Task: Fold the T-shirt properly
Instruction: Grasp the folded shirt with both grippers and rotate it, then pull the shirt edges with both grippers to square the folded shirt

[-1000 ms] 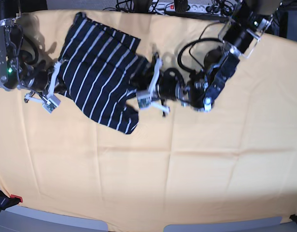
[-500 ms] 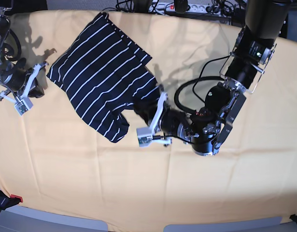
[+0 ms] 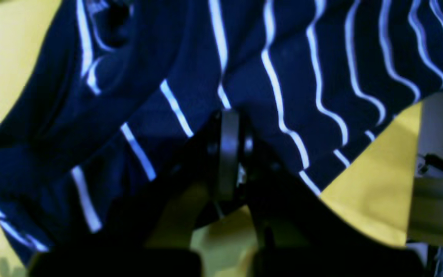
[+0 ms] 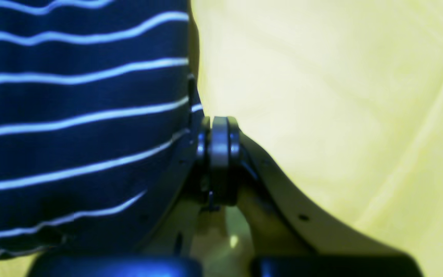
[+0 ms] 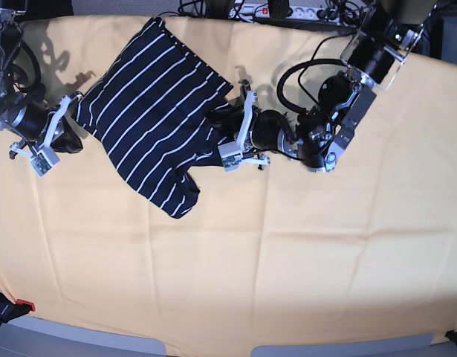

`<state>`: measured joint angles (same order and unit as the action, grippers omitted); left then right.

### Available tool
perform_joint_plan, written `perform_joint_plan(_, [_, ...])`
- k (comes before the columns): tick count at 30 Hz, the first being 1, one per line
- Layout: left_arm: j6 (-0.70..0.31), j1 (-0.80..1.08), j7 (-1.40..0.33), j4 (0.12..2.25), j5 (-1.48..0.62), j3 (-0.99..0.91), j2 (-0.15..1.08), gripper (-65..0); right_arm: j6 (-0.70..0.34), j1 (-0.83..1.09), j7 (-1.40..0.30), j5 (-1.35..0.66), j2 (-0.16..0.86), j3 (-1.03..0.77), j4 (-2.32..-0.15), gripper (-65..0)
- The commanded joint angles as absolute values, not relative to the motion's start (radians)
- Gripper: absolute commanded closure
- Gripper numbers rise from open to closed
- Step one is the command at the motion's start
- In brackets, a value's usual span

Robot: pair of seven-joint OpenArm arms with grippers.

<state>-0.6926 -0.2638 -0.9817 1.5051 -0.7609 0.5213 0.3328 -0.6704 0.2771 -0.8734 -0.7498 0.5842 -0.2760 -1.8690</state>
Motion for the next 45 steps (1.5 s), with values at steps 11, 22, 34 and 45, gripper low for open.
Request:
perform_joint_plan(11, [-0.677, -0.212, -1.256, 1.602, -0.745, 0.521, 0.340, 0.0, -0.670, 0.266, -0.853, -0.758, 0.607, -0.286, -1.883, 0.0])
perform_joint_plan(22, [-0.627, -0.175, -1.274, 1.772, -0.740, 0.521, 0.511, 0.0, -0.670, 0.269, -0.875, -0.659, 0.607, -0.286, -1.882, 0.0])
perform_joint_plan(34, [-0.698, -0.067, -1.227, 2.021, -1.031, 0.508, 0.614, 0.0, -0.670, 0.271, -0.838, -0.653, 0.577, -0.286, -1.828, 0.0])
perform_joint_plan(45, [-0.698, 0.039, -1.014, 2.018, -0.669, 0.510, 0.543, 0.0, -0.698, 0.241, -0.850, -0.657, 0.577, -0.273, -1.717, 0.0])
